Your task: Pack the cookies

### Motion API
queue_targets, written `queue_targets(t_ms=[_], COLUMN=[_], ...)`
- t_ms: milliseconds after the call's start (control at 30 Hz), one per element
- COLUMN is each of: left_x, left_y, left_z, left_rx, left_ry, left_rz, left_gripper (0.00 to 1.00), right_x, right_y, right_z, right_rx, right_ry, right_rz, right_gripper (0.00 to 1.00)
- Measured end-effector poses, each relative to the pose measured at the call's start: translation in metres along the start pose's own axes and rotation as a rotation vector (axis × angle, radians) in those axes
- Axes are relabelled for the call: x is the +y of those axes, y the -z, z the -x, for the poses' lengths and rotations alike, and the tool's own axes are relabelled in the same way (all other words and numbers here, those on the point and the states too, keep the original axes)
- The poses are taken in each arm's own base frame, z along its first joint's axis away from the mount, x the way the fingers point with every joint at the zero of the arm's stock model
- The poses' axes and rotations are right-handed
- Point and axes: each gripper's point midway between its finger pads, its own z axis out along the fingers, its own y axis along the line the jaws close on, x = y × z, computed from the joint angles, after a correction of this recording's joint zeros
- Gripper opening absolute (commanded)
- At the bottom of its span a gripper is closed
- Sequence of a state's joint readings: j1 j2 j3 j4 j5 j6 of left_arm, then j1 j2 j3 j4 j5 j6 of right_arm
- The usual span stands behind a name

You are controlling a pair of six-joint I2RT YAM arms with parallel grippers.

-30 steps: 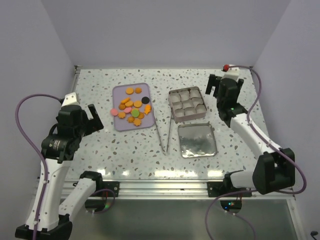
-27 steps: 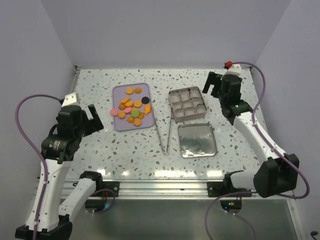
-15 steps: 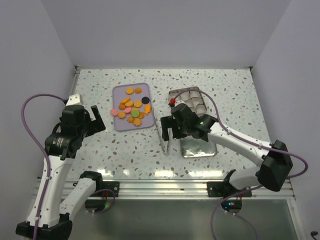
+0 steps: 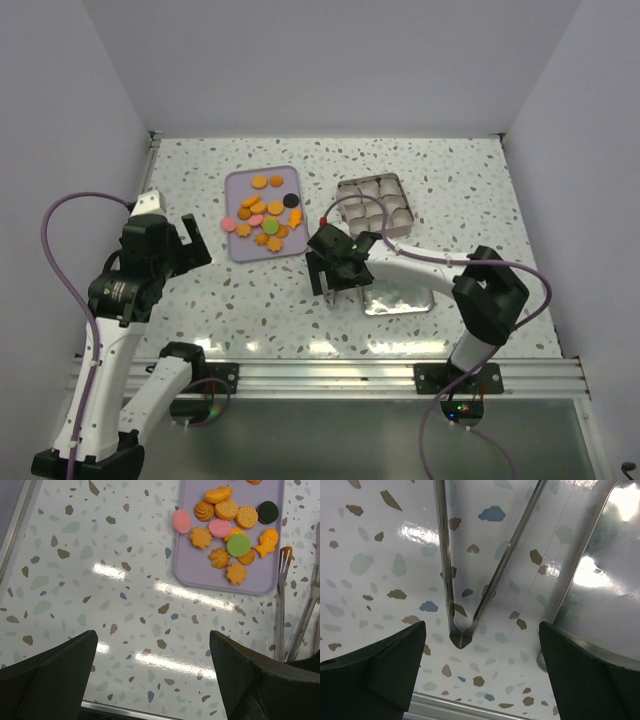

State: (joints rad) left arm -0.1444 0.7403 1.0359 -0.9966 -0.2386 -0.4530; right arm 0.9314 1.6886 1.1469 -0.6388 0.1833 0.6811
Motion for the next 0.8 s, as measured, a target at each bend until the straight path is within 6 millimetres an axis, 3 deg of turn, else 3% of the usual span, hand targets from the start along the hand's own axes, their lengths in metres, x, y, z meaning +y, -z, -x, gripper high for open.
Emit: queue_targets(t_ms=[267, 500, 733, 800], left_x=[0.001, 0.000, 0.000, -0.001], left_y=[0.002, 0.005, 0.006, 0.006], left_z=[-0.001, 0.002, 0.003, 0.002], left_rx=[0.005, -0.005, -0.009, -0.008], left_ry=[-0.002, 0.000, 0.001, 0.000], left_rz=[0.002, -0.003, -0.009, -0.011], left_gripper=[1.00, 1.00, 1.00, 1.00], right_x=[0.012, 0.004, 0.004, 0.006], right_y=[-0.018, -0.045, -0.052, -0.053], right_z=[0.026, 0.021, 0.030, 0.033], right_rx=[-0.040, -0.016, -0.045, -0.051], right_ry=[-0.009, 0.002, -0.005, -0.012], right_rz=[-0.045, -0.124, -0.148, -0.144], right_gripper=[0.99, 0.95, 0.79, 0.68])
